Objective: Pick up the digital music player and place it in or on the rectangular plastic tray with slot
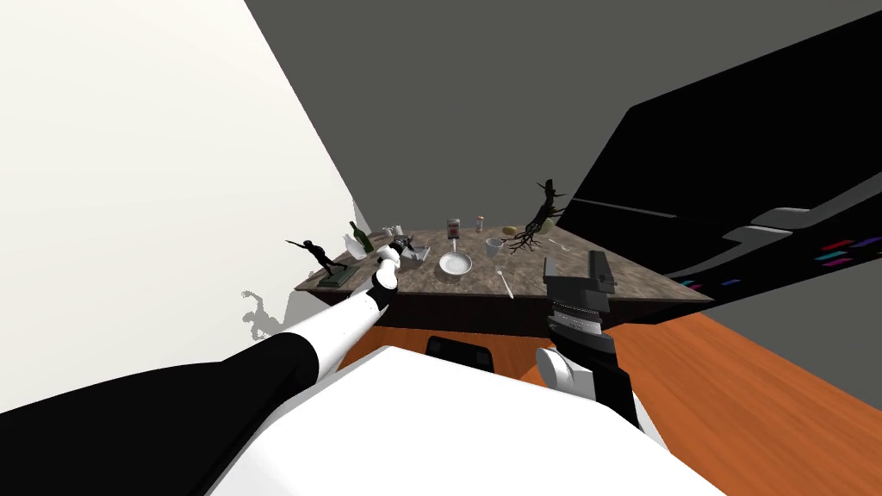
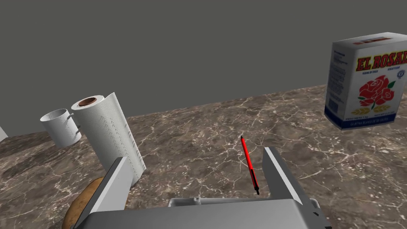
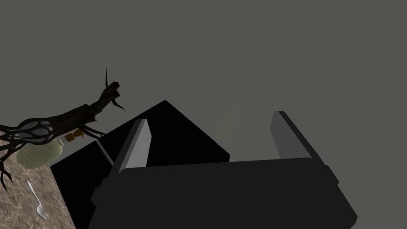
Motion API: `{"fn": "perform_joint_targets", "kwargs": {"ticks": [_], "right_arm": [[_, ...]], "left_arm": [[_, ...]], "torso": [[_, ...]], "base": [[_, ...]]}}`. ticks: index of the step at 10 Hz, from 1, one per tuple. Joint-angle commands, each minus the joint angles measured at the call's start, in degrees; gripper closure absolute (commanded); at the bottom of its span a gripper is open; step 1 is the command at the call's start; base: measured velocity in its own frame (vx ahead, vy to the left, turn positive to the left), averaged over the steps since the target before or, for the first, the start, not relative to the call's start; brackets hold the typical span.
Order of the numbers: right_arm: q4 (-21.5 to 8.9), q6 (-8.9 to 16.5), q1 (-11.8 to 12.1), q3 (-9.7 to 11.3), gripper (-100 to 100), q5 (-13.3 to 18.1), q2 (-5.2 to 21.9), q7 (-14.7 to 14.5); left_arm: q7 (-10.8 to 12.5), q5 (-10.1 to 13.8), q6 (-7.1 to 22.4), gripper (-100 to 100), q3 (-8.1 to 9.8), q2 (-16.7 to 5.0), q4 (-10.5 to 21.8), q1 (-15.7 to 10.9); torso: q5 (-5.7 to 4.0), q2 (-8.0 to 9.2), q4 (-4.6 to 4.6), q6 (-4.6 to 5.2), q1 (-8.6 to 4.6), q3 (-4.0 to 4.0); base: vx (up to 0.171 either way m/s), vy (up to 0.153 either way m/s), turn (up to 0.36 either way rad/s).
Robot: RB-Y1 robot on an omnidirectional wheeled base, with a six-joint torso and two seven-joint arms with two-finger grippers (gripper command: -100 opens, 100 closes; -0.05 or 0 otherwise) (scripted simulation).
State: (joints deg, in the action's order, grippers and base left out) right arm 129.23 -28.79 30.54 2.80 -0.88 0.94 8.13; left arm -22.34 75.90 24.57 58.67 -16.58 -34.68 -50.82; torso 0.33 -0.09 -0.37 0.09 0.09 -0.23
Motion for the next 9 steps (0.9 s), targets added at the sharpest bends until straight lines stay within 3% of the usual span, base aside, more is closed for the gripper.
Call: {"fn": "perform_joint_targets", "kwargs": {"ticks": [1, 2, 3, 4, 5, 6, 7, 9], "right_arm": [[0.0, 0.0, 0.0, 0.0, 0, 0.0, 0.0, 0.0], [0.0, 0.0, 0.0, 0.0, 0, 0.0, 0.0, 0.0], [0.0, 0.0, 0.0, 0.0, 0, 0.0, 0.0, 0.0], [0.0, 0.0, 0.0, 0.0, 0, 0.0, 0.0, 0.0], [0.0, 0.0, 0.0, 0.0, 0, 0.0, 0.0, 0.0], [0.0, 0.0, 0.0, 0.0, 0, 0.0, 0.0, 0.0], [0.0, 0.0, 0.0, 0.0, 0, 0.0, 0.0, 0.0], [0.0, 0.0, 0.0, 0.0, 0, 0.0, 0.0, 0.0]], "left_arm": [[-2.9, 0.7, 0.0, -100, 0.35, -0.4, 1.1, -0.4], [-3.5, 0.7, 0.0, -100, 0.35, -0.4, 1.1, -0.4], [-5.7, 3.4, 2.5, -100, 3.2, -0.3, 3.9, -3.3], [-9.2, 3.4, 2.5, -100, 3.5, -0.3, 5.1, -4.4], [-10.5, 3.4, 2.5, -100, 3.5, -0.3, 5.1, -4.4], [-9.6, 3.2, 2.6, -100, 3.24, -0.2, 4.5, -3.9], [-9.0, 3.0, 2.6, 0, 3.07, 0.0, 4.1, -3.8], [-9.1, 3.0, 2.6, 0, 3.08, 0.0, 4.1, -3.8]], "torso": [[0.0, 0.0, 0.0, 0.0, 0.0, 0.0], [0.02, 0.0, 0.0, -0.01, 0.05, 0.0], [0.02, 0.01, 0.0, -0.01, 0.07, 0.0], [-0.01, -0.01, 0.01, -0.07, -0.03, 0.0], [-0.02, -0.02, 0.0, 0.01, -0.13, -0.01], [-0.02, 0.0, -0.01, 0.03, -0.11, -0.01], [0.0, 0.01, 0.0, -0.01, -0.02, 0.0], [0.01, 0.01, 0.0, -0.01, 0.04, 0.0]], "base": [[0.001, 0.005, -0.004], [0.0, 0.006, 0.003], [0.005, -0.032, 0.289], [0.008, -0.052, 0.178], [0.001, -0.03, -0.029], [-0.001, -0.01, -0.015], [0.0, 0.0, 0.0], [0.0, 0.0, 0.0]]}}
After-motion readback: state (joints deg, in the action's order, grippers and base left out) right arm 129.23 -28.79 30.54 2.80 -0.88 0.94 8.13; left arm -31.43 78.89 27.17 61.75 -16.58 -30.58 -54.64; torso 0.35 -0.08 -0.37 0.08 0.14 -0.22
